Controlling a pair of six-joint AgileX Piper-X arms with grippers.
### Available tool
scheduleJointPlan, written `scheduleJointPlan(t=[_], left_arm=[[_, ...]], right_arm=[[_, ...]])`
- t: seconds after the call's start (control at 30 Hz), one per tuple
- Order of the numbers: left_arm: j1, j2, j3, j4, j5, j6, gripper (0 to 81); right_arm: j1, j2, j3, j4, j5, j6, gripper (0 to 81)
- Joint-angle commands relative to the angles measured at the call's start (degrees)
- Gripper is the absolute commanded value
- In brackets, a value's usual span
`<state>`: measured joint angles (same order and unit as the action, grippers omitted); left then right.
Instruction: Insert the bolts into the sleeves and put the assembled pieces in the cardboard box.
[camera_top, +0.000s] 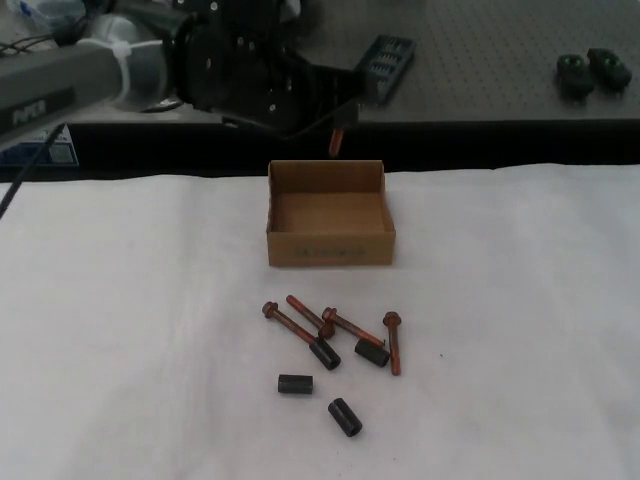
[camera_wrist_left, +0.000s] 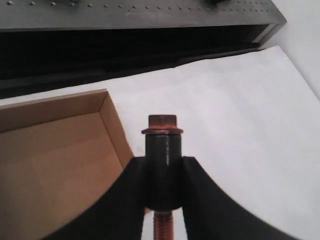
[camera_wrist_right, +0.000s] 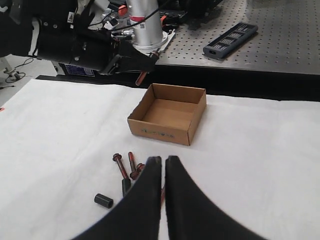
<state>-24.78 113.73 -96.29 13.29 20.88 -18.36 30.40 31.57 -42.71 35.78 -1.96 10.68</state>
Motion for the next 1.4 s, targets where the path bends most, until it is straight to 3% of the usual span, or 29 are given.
scheduleJointPlan(t=[0.0, 0.23, 1.37], left_arm=[[2.10, 4.08, -6.96, 4.41, -1.36, -0.53, 0.6], [4.58, 8.73, -11.47, 7.25, -3.05, -0.53, 0.6], [4.31, 20.79, -12.50, 5.38, -6.46, -1.17, 0.6]], right_arm=[[-0.28, -0.43, -0.36, 0.33, 0.14, -0.49, 2.5], [-0.28, -0.43, -0.36, 0.33, 0.14, -0.49, 2.5], [-0.28, -0.43, -0.36, 0.29, 0.14, 0.03, 2.5]])
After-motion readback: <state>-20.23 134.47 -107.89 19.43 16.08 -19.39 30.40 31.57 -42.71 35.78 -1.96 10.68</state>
